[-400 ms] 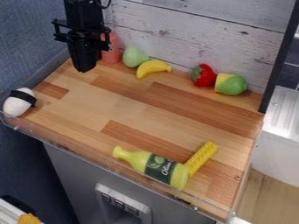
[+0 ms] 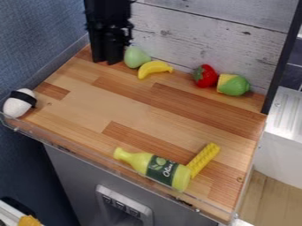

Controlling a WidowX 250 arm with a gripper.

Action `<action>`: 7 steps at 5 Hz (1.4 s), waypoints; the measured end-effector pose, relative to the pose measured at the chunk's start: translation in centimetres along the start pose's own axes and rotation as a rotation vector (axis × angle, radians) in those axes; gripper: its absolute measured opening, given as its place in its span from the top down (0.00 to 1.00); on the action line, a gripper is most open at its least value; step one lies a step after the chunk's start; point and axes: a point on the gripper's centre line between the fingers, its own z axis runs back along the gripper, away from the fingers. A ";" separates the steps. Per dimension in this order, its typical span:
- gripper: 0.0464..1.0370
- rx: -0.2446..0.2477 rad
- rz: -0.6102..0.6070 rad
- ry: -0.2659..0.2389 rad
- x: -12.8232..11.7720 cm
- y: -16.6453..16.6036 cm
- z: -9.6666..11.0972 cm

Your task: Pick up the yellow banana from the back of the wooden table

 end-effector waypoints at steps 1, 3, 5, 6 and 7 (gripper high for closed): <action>0.24 0.020 -0.137 0.001 2.4 -1.1 0.6; 0.04 0.028 -0.112 0.006 6.3 -1.8 0.9; 0.04 0.013 0.095 0.009 7.4 -1.5 0.6; 0.04 0.010 0.127 0.016 7.3 -1.4 0.7; 0.04 0.007 0.108 0.014 7.0 -0.5 0.7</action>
